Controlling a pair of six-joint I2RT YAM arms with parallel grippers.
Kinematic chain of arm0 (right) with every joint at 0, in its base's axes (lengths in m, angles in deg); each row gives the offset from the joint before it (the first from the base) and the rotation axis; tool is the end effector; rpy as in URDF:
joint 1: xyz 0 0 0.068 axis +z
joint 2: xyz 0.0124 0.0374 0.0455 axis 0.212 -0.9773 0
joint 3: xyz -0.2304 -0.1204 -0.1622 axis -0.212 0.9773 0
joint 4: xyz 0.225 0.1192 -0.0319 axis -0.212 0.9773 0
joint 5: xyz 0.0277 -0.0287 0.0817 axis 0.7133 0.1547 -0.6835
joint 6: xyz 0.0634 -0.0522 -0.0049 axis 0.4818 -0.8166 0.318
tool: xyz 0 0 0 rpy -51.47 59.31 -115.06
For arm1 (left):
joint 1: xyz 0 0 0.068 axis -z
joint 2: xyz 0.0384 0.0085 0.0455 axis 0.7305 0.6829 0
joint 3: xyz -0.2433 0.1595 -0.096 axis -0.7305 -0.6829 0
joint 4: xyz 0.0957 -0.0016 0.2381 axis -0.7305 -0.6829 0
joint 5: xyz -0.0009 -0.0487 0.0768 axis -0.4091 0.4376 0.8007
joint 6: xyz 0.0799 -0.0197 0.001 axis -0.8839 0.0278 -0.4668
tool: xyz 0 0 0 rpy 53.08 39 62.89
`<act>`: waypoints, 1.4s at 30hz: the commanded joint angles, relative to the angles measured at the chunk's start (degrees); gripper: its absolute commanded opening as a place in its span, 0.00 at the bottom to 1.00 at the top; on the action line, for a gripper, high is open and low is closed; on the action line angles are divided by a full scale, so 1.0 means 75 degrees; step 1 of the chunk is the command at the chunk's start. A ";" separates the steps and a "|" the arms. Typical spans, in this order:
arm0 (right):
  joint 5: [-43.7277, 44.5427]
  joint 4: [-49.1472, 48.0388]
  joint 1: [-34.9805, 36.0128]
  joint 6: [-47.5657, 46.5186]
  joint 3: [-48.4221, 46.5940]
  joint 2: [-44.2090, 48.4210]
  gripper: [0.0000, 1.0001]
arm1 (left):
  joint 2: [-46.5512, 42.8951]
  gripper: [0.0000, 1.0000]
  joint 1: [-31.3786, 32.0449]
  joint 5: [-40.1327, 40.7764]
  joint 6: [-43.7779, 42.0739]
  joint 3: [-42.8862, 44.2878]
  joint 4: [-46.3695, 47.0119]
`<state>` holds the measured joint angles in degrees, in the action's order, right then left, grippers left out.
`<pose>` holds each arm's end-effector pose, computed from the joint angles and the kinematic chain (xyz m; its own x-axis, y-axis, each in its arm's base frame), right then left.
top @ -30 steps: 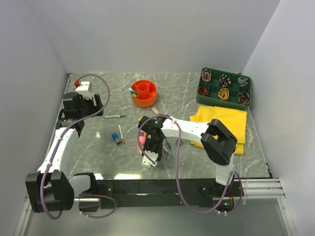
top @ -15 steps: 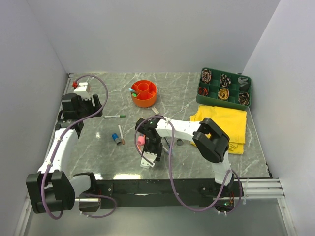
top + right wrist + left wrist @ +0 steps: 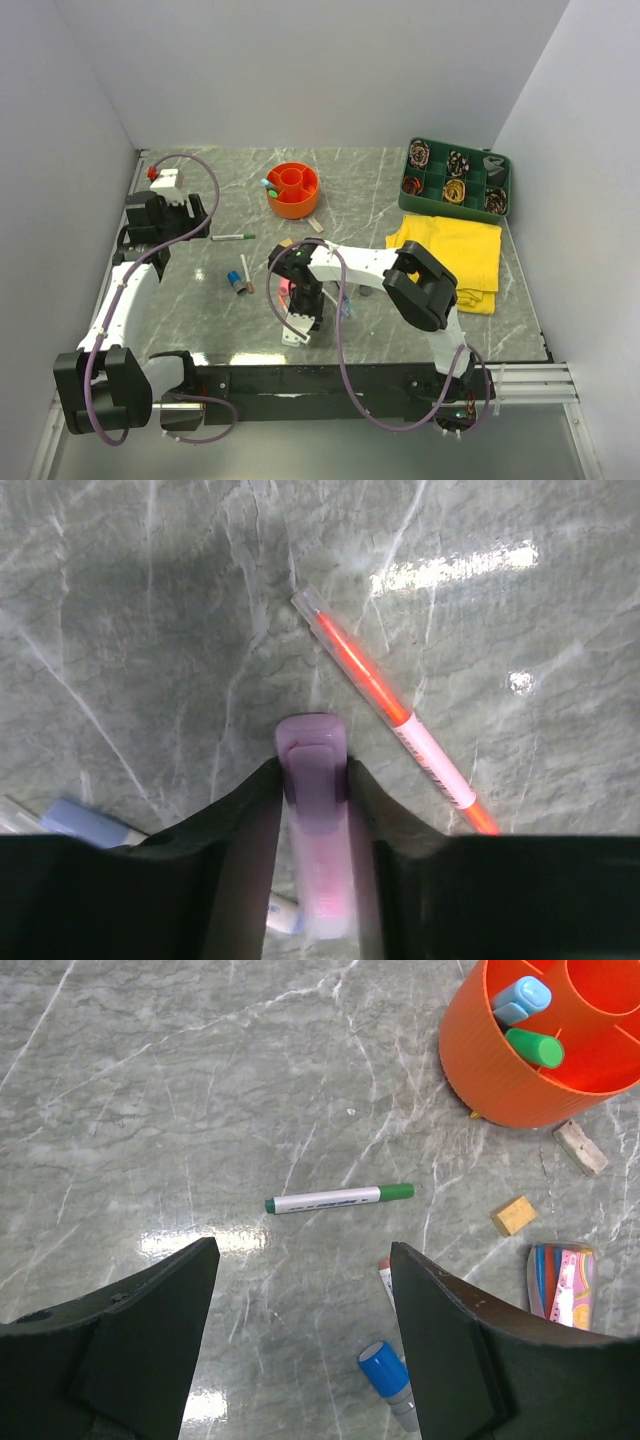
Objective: Sort the stationery into containers
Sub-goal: Pick up the pen from the center of the board, then place the pen in the storage box.
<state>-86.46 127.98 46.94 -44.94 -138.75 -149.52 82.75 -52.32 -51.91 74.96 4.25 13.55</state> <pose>0.1735 0.3438 0.1631 0.9277 -0.0986 -0.3601 -0.1518 -0.9808 -0.1226 0.2629 0.0085 0.2963 -0.4775 -0.1338 -0.8684 0.0644 0.9803 -0.1865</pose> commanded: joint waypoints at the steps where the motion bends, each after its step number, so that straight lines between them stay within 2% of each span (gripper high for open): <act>1: 0.0100 0.0310 0.0113 -0.0484 -0.0245 -0.0224 0.31 | -0.0071 0.76 -0.0032 -0.0210 0.0067 -0.0042 0.0302; 2: 0.0112 0.0345 0.0102 -0.0448 -0.0246 -0.0224 0.22 | -0.0059 0.76 -0.0043 -0.0210 0.0055 -0.0031 0.0290; 5: 0.0229 0.0555 0.0044 -0.0121 -0.0432 -0.0131 0.05 | 0.0023 0.75 -0.0032 -0.0280 0.0020 0.0110 0.0127; 7: 0.0276 0.0860 -0.0073 0.0299 -0.0900 -0.0084 0.01 | 0.0093 0.75 -0.0043 -0.0373 -0.0062 0.0296 0.0021; 11: -0.0004 0.1364 -0.0495 0.1132 -0.2246 -0.0060 0.00 | 0.0327 0.74 -0.0043 -0.0596 -0.0191 0.0648 -0.0178; 14: -0.0344 0.1774 -0.0823 0.1952 -0.3897 -0.0317 0.00 | 0.0468 0.74 -0.0043 -0.0748 -0.0191 0.0918 -0.0272; 15: -0.0659 0.2019 -0.0975 0.2210 -0.4865 -0.0515 0.00 | 0.0492 0.74 -0.0032 -0.0865 -0.0191 0.0965 -0.0307; 18: -0.1326 0.2185 -0.1244 0.3276 -0.6194 -0.0740 0.00 | 0.0574 0.75 -0.0206 -0.1577 -0.0145 0.1106 -0.0296; 20: -0.1749 0.1812 -0.1421 0.4376 -0.6362 -0.0670 0.00 | 0.0702 0.74 -0.0382 -0.1943 0.0031 0.1153 -0.0214; 21: -0.2018 0.1091 -0.1526 0.4844 -0.6200 -0.0473 0.00 | 0.0772 0.74 -0.0592 -0.2234 0.0206 0.1176 -0.0132; 23: -0.2687 -0.0093 -0.1866 0.6775 -0.5814 -0.0214 0.00 | 0.1029 0.74 -0.0816 -0.2505 0.0371 0.1281 -0.0038; 24: -0.2886 -0.1643 -0.2018 0.7629 -0.5290 0.0066 0.00 | 0.1124 0.74 -0.1072 -0.2646 0.0487 0.1317 0.0020; 25: -0.3260 -0.2517 -0.2344 0.9425 -0.5006 0.0185 0.00 | 0.1218 0.74 -0.1202 -0.2937 0.0744 0.1398 0.0148; 26: -0.3344 -0.3361 -0.2463 1.0278 -0.4748 0.0279 0.00 | 0.1404 0.74 -0.1354 -0.3056 0.0851 0.1422 0.0208; 27: -0.3380 -0.4808 -0.2604 1.1029 -0.4398 0.0349 0.00 | 0.1499 0.74 -0.1588 -0.3139 0.0979 0.1492 0.0243; 28: -0.3473 -0.5379 -0.2698 1.2080 -0.4313 0.0338 0.00 | 0.1593 0.74 -0.1683 -0.3302 0.0992 0.1539 0.0243; 31: -0.3323 -0.7361 -0.2933 1.3596 -0.4207 0.0198 0.00 | 0.1944 0.74 -0.1883 -0.3572 0.0794 0.1750 0.0150; 36: -0.2912 -0.9879 -0.3202 1.4399 -0.3622 0.0010 0.00 | 0.2378 0.76 -0.2047 -0.4111 0.0514 0.2264 -0.0236; 42: -0.2923 -1.1557 -0.3367 1.4913 -0.3386 -0.0610 0.00 | 0.3174 0.79 -0.2118 -0.4743 -0.0225 0.3120 -0.1336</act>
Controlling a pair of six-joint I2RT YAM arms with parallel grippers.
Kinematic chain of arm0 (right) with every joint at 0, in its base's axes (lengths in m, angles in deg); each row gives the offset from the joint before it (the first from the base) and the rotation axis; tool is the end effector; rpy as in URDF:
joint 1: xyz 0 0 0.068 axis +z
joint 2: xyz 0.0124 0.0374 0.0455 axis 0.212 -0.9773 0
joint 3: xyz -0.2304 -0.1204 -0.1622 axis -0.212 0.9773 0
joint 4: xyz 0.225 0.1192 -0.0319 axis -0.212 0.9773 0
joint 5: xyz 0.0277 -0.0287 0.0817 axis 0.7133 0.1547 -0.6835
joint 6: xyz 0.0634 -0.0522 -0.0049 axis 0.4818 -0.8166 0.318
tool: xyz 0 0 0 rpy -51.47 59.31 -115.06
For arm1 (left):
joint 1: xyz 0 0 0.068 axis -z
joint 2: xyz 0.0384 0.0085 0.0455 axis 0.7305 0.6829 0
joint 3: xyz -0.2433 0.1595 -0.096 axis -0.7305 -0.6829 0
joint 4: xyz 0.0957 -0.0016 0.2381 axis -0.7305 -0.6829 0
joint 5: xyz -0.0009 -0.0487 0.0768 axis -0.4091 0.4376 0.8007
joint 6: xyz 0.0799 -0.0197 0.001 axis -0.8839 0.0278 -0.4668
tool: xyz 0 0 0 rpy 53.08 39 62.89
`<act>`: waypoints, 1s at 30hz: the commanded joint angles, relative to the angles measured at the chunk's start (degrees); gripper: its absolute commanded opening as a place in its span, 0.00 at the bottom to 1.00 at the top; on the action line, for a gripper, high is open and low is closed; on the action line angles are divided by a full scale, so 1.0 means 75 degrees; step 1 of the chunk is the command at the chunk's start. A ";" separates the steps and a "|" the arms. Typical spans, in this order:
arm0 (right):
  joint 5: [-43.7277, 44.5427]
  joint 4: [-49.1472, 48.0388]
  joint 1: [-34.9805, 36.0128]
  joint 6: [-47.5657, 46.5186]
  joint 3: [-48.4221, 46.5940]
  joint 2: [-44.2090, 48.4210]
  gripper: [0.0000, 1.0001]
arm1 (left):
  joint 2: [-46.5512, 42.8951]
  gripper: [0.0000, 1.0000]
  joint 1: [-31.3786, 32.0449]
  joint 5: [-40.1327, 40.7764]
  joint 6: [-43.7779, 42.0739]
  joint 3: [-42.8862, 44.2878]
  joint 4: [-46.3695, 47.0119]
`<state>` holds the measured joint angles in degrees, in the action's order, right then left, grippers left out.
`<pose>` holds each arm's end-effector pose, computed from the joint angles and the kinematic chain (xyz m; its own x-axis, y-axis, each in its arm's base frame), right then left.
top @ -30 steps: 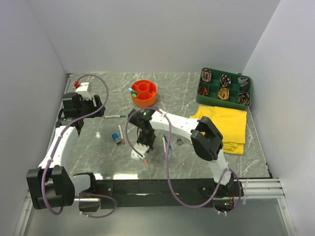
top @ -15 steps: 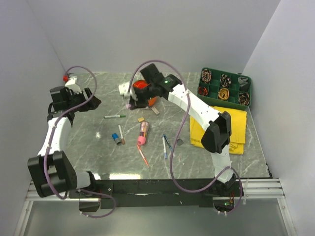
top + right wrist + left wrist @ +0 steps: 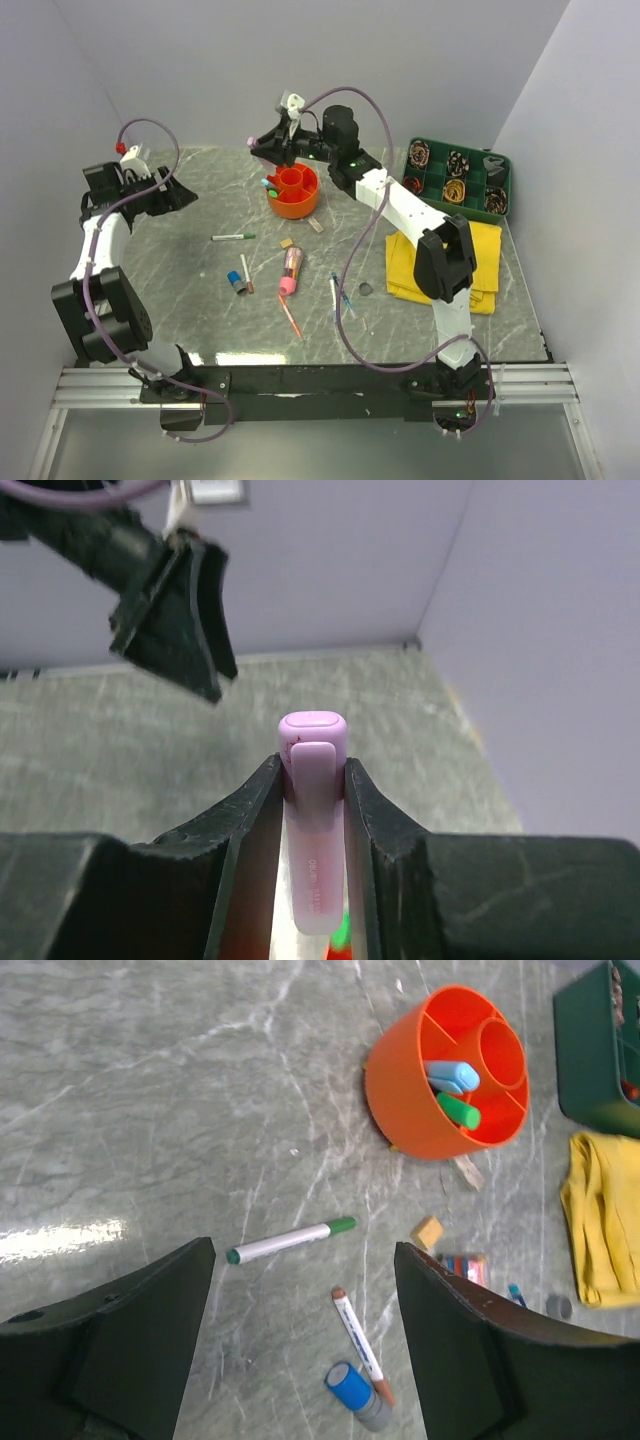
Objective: Sort the stationery into containers
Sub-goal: Place the pen in the storage box.
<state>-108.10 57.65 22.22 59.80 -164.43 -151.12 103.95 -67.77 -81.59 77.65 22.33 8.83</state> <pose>0.4110 0.3423 0.4076 0.1888 -0.0068 -0.9820 -0.9613 0.2032 -0.1862 0.3376 0.0764 0.3055 -0.5786 -0.3282 -0.7466 0.1746 0.8444 -0.5065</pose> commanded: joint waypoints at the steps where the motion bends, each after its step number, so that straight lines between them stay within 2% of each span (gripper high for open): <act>1: -0.0027 -0.2368 -0.0106 0.1055 0.0050 -0.0491 0.00 | 0.0581 0.80 -0.0046 -0.0846 -0.0573 0.0804 -0.0802; 2: -0.0003 -0.2568 -0.0118 0.1125 0.0085 -0.0678 0.00 | 0.0676 0.80 -0.0045 -0.0927 -0.0550 0.0875 -0.0861; 3: 0.0020 -0.2929 -0.0129 0.1184 0.0073 -0.0796 0.00 | 0.0735 0.87 -0.0045 -0.0975 -0.0457 0.0934 -0.0861; 4: 0.0043 -0.3084 -0.0153 0.1185 0.0038 -0.0890 0.00 | 0.0782 0.99 -0.0022 -0.0952 -0.0479 0.0969 -0.0873; 10: 0.0208 -0.3683 -0.0247 0.1443 -0.0430 -0.1687 0.00 | 0.1028 0.99 0.0083 -0.0647 -0.0971 0.1344 -0.1621; 12: 0.0266 -0.3695 -0.0293 0.1442 -0.0688 -0.1956 0.00 | 0.1075 1.00 0.0083 -0.0600 -0.1287 0.1461 -0.1717; 17: 0.0383 -0.3741 -0.0340 0.1372 -0.0993 -0.2366 0.00 | 0.1216 0.99 0.0095 -0.0495 -0.1264 0.1532 -0.1682; 30: 0.0512 -0.3601 -0.0399 0.0950 -0.0443 -0.2391 0.00 | 0.1450 1.00 0.0095 -0.0448 -0.1253 0.1649 -0.1588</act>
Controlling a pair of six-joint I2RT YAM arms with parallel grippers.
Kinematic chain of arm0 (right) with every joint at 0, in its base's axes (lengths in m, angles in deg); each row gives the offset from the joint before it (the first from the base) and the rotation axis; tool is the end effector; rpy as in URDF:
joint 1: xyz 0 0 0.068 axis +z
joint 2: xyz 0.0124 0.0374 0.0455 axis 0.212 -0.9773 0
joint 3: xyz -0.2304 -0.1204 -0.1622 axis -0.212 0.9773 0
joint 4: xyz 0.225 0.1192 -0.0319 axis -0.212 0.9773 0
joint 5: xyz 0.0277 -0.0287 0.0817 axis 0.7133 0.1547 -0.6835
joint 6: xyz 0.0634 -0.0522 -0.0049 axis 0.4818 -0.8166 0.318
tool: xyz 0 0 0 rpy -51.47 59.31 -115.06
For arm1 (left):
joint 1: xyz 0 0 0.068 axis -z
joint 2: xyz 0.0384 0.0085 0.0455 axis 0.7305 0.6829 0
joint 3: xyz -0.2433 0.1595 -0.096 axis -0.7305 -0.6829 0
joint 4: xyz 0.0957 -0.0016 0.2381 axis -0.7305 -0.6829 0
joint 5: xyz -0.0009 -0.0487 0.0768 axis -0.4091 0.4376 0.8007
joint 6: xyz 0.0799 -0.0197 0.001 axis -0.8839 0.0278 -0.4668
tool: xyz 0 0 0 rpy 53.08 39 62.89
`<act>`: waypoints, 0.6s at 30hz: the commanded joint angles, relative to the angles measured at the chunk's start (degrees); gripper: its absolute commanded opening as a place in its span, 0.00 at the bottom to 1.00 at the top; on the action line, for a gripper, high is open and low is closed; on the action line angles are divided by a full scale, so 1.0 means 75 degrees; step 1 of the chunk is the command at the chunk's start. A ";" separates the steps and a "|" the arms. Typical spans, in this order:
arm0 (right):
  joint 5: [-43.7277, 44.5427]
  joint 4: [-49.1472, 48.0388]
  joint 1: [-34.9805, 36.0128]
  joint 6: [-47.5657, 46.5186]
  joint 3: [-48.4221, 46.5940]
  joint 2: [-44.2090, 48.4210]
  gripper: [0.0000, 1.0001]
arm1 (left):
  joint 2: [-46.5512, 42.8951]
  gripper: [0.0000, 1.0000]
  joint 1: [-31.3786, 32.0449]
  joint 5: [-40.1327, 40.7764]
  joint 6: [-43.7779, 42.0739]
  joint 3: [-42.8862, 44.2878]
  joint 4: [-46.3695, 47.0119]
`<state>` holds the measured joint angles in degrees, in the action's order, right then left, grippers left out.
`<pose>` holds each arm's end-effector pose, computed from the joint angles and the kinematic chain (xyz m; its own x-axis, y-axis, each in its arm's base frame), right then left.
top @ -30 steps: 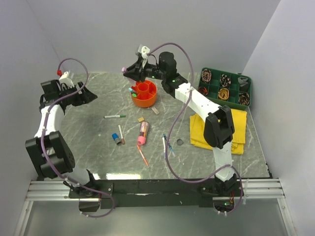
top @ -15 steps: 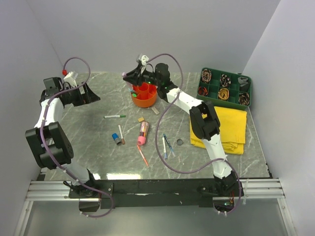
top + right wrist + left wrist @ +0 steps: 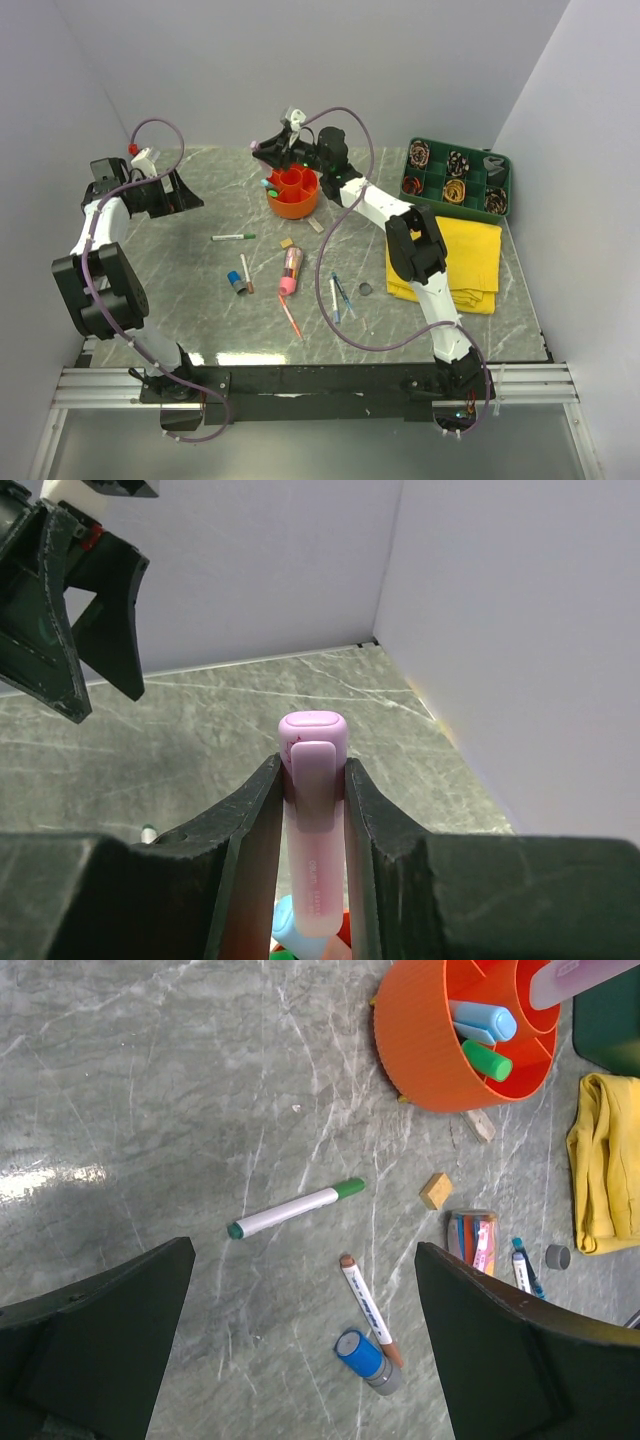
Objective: Sort the stationery into containers
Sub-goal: Place the pen in the storage box.
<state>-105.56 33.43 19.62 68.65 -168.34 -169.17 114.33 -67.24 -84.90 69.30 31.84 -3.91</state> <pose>0.4889 0.3596 0.3124 0.1876 0.1146 -0.9755 -0.9436 0.2970 -0.1466 0.3686 0.0814 0.2816 -0.7126 -0.2579 -0.6525 0.2028 0.8145 -0.5435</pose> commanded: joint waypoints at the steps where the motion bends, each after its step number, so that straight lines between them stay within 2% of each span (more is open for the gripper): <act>1: 0.0244 -0.0360 -0.0052 -0.0230 0.0091 -0.0030 0.00 | 0.0066 0.99 0.0037 -0.0008 -0.0139 0.0381 0.0088; 18: 0.0702 0.0308 -0.0076 -0.0757 0.0478 -0.0194 0.00 | 0.0101 0.99 0.0201 -0.0113 -0.0116 0.0323 0.0193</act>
<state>-101.28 36.34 19.47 65.05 -164.98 -169.28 115.25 -66.17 -84.68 69.30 32.43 -3.71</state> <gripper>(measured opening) 0.321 0.994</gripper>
